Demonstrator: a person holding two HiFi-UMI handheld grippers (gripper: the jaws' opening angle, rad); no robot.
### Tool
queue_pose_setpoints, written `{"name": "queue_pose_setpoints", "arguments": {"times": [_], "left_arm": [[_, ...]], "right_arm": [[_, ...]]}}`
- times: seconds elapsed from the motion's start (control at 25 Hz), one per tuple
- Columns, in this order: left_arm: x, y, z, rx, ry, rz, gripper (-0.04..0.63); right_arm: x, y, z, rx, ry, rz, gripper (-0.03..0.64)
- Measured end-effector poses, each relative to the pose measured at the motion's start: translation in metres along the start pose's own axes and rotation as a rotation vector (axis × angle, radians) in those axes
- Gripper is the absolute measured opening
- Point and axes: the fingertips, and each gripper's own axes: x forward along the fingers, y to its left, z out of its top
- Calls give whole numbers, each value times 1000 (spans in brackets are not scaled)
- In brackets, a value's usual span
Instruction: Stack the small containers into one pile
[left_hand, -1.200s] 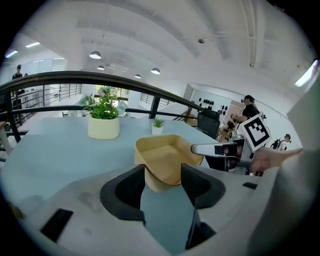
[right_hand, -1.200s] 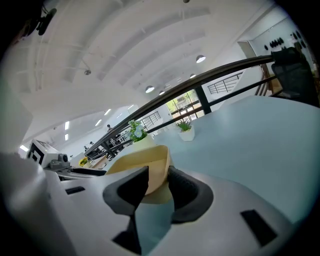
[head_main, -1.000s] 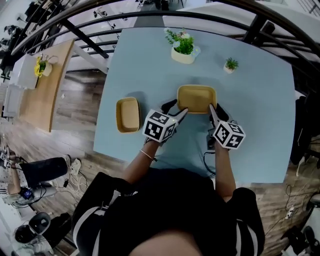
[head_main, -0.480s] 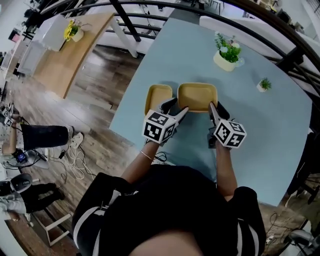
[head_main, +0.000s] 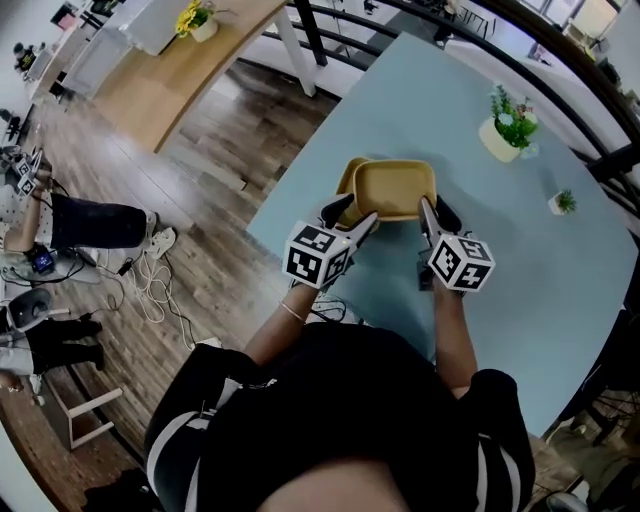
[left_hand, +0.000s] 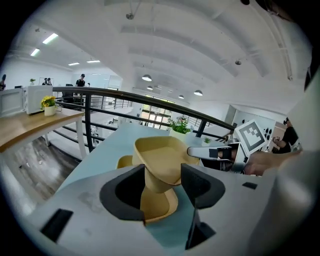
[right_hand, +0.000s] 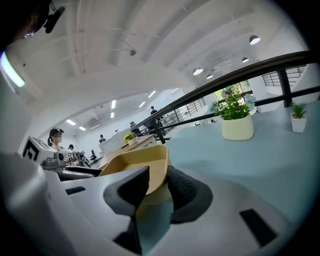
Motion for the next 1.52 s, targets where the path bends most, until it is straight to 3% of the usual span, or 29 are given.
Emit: {"name": "queue_pose_setpoints", "arguments": {"times": [0.44,0.68,1.28,1.52], "left_arm": [[-27,15,-26,-80,-35,41,224],[-25,5,-36,-108,-25,7,224],[-28,-31,-52,-84,33,-112,206],[-30,-27,-53,-90,34,-108,196]], "right_arm": [[40,28,-2,-103,45,63,117],[56,25,3,-126,50,71,112],[89,40,20,-214,53,150,92],[102,50,18,-239,66,185,91]]}}
